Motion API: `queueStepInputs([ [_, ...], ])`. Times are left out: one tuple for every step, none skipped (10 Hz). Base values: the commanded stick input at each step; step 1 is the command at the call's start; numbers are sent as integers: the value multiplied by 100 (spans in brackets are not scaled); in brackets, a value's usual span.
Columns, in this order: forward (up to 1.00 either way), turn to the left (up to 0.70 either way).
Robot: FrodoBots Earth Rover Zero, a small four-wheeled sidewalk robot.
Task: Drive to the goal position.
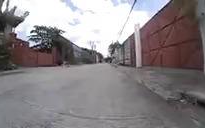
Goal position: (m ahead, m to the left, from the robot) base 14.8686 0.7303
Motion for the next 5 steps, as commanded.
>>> queueStepInputs([
  [100, -34],
  [100, -38],
  [100, -38],
  [100, -6],
  [100, 0],
])
